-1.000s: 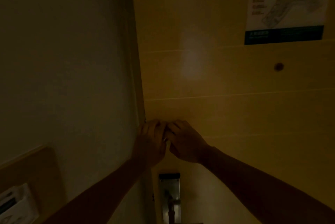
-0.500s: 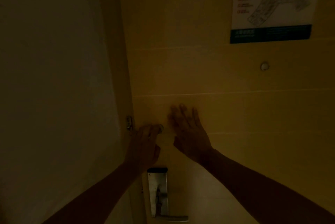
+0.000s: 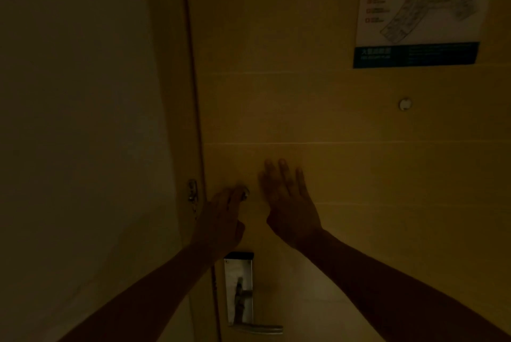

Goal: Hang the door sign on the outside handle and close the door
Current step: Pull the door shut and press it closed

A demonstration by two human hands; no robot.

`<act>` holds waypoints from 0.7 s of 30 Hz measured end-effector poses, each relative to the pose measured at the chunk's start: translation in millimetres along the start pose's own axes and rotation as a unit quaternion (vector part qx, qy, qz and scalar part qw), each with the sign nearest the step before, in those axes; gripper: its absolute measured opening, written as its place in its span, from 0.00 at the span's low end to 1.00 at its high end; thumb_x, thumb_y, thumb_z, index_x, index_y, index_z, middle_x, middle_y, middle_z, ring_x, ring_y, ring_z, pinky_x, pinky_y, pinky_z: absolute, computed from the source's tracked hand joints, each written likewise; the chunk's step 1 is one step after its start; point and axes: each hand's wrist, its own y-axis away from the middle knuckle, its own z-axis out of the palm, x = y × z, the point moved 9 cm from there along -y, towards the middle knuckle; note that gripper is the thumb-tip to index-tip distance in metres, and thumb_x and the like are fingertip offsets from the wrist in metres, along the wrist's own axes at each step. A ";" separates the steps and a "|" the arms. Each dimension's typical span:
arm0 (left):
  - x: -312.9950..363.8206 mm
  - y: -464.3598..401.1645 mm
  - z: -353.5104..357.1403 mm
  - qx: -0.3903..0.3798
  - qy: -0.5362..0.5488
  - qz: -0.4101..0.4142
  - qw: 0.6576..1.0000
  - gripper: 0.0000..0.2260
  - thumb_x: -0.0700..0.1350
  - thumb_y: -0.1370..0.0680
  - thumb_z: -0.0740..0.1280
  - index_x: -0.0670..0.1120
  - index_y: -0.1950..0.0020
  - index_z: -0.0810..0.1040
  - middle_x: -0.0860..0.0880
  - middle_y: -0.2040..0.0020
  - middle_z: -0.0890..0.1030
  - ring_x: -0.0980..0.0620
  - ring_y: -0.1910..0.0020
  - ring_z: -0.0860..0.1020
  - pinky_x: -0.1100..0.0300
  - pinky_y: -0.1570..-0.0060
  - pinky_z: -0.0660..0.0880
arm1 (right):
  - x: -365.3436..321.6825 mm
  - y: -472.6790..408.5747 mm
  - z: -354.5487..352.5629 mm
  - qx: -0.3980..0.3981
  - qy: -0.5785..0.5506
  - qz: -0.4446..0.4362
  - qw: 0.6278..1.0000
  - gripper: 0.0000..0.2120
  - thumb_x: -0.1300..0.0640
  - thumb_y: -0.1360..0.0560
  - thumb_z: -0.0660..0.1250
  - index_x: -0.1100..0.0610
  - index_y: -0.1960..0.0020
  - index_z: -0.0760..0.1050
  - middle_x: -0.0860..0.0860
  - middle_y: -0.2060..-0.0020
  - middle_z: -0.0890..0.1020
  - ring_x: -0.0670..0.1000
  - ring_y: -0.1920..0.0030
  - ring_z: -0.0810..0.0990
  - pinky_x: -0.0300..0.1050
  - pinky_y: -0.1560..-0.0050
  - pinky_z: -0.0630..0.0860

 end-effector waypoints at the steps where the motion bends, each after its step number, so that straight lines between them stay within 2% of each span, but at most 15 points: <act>1: -0.9 -0.3 1.0 -0.005 -0.002 -0.001 1.000 0.32 0.43 0.31 0.70 0.42 0.27 0.66 0.40 0.38 0.76 0.41 0.45 0.79 0.50 0.55 0.80 | 0.5 -0.5 0.4 -0.002 -0.001 0.000 1.000 0.41 0.65 0.31 0.64 0.61 0.21 0.55 0.61 0.21 0.51 0.66 0.22 0.45 0.71 0.27 0.49; 7: -0.7 2.0 -1.5 -0.016 -0.035 -0.024 0.999 0.34 0.46 0.29 0.69 0.45 0.24 0.63 0.40 0.36 0.75 0.39 0.41 0.77 0.46 0.49 0.78 | 3.0 -1.0 4.4 -0.041 -0.002 -0.001 0.999 0.40 0.61 0.31 0.64 0.60 0.20 0.55 0.60 0.20 0.47 0.65 0.22 0.41 0.71 0.27 0.46; 10: 0.6 5.9 -2.9 -0.031 -0.038 -0.045 0.998 0.36 0.48 0.26 0.67 0.48 0.21 0.56 0.39 0.28 0.69 0.38 0.29 0.68 0.44 0.37 0.72 | 5.0 5.8 3.7 -0.053 -0.008 -0.003 0.999 0.38 0.59 0.30 0.65 0.60 0.21 0.59 0.60 0.20 0.49 0.65 0.22 0.43 0.72 0.28 0.47; 12: 2.6 10.0 -5.1 -0.039 -0.037 -0.059 0.997 0.36 0.50 0.25 0.65 0.50 0.20 0.51 0.41 0.25 0.65 0.40 0.26 0.63 0.44 0.33 0.68 | 7.3 13.9 2.0 -0.056 -0.014 0.002 0.998 0.37 0.57 0.30 0.65 0.60 0.22 0.61 0.61 0.21 0.51 0.66 0.22 0.45 0.73 0.28 0.49; 17: 15.9 20.5 -17.2 -0.040 -0.070 -0.049 0.996 0.35 0.51 0.24 0.61 0.49 0.20 0.50 0.43 0.25 0.64 0.43 0.29 0.66 0.47 0.34 0.69 | 17.1 36.9 -12.3 -0.051 -0.012 0.028 0.998 0.37 0.56 0.29 0.66 0.60 0.22 0.61 0.62 0.21 0.52 0.67 0.22 0.47 0.73 0.28 0.49; 19: 23.2 24.9 -23.6 -0.033 -0.070 -0.043 0.996 0.34 0.51 0.24 0.62 0.48 0.20 0.53 0.42 0.26 0.65 0.42 0.30 0.68 0.46 0.34 0.70 | 19.4 45.8 -17.7 -0.068 0.005 0.033 0.997 0.38 0.53 0.27 0.65 0.59 0.21 0.57 0.62 0.21 0.48 0.66 0.22 0.43 0.72 0.27 0.44; 21: 32.3 27.0 -33.4 -0.021 -0.060 -0.048 0.997 0.34 0.49 0.25 0.64 0.47 0.21 0.56 0.40 0.27 0.67 0.40 0.31 0.70 0.45 0.35 0.71 | 25.1 54.3 -26.5 -0.091 0.034 0.046 0.994 0.39 0.49 0.24 0.62 0.56 0.19 0.49 0.60 0.21 0.40 0.64 0.22 0.36 0.69 0.27 0.37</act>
